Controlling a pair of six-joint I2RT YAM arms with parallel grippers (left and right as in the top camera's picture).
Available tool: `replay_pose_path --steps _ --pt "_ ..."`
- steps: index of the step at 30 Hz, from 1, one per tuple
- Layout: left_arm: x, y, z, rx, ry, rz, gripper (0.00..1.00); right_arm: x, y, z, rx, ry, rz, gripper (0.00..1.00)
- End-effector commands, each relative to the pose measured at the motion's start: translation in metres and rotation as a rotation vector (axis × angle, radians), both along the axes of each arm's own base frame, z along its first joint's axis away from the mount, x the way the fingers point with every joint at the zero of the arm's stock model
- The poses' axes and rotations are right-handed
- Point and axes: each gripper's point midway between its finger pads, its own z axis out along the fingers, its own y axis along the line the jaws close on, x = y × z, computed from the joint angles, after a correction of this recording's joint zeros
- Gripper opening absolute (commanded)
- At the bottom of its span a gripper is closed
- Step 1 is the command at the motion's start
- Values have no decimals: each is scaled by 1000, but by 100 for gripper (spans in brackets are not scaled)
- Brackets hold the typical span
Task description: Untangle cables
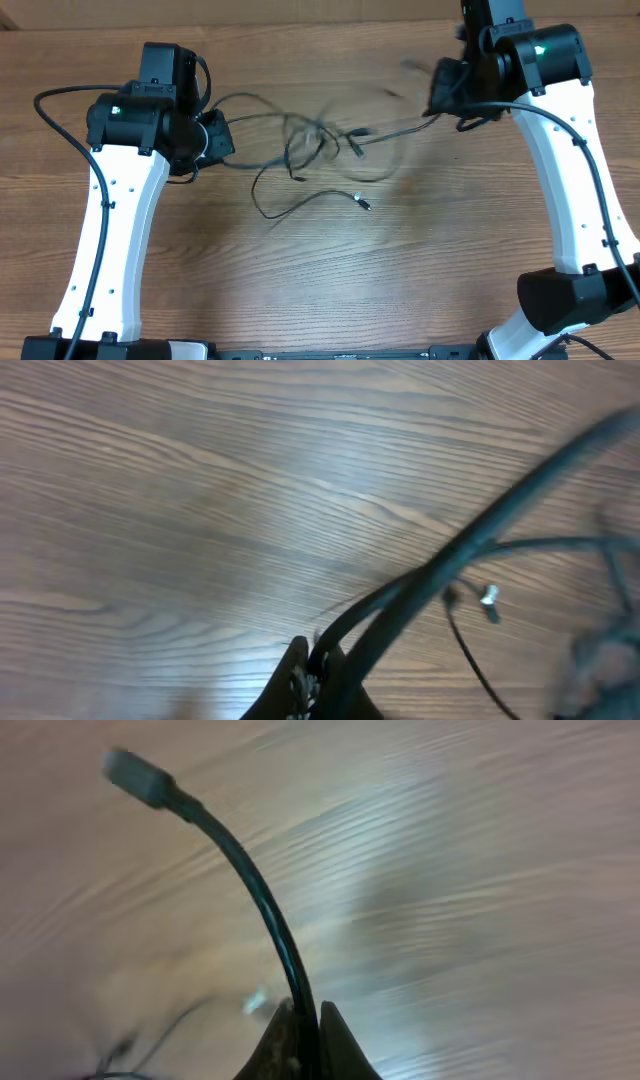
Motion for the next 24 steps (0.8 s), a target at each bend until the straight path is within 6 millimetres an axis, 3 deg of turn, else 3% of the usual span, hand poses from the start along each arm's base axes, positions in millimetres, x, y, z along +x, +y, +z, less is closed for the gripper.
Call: replay_pose_path --steps 1,3,4,6,10,11,12,14,15,16,17,19,21,24 --pt "-1 31 12 152 -43 50 4 1 -61 26 -225 -106 -261 4" --pt "-8 47 8 230 -15 98 4 1 -61 22 -179 -87 -252 4" --pt "-8 45 5 221 -8 93 4 1 -45 19 -121 -66 -157 4" --pt "-6 30 3 158 -13 20 4 2 -17 16 -14 -50 5 4" --pt "1 -8 7 9 -61 -209 4 0 -3 16 54 -39 64 4" --pt "4 -27 12 -68 -99 -316 4 0 5 17 98 -36 86 5" --pt "5 -46 20 -146 -148 -424 4 -3 20 18 159 -30 168 27" --pt "5 -81 40 -298 -253 -616 4 -9 40 22 234 -30 294 54" --pt "4 -92 49 -358 -296 -675 4 -11 47 24 266 -31 342 59" --pt "2 -101 57 -408 -328 -717 4 -17 61 28 327 -35 422 71" --pt "0 -121 80 -543 -411 -794 4 -23 76 35 394 -49 521 80" --pt "-1 -135 105 -680 -482 -836 4 -28 88 41 453 -70 606 83" --pt "3 -140 119 -748 -496 -802 4 -28 95 42 486 -73 622 83" --pt "15 -142 133 -833 -472 -687 4 -28 111 25 533 -47 649 81"
